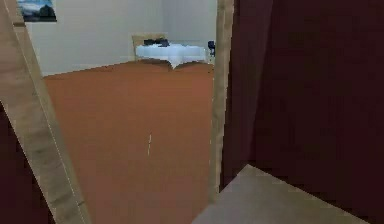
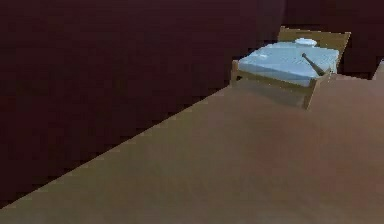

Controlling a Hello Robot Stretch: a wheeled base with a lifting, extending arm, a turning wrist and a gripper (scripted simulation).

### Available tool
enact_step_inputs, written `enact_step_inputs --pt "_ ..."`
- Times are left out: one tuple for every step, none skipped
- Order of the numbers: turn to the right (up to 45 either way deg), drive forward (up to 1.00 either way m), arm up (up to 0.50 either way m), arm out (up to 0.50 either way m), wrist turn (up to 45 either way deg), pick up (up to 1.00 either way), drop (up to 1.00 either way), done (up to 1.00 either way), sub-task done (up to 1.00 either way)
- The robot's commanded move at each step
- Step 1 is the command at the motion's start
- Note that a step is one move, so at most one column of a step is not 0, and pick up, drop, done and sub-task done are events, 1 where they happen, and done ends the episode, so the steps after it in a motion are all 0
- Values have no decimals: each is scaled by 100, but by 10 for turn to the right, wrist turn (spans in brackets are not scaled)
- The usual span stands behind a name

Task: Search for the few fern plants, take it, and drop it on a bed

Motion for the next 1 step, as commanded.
enact_step_inputs --pt "450 0 0 0 0 0 0 0 0"
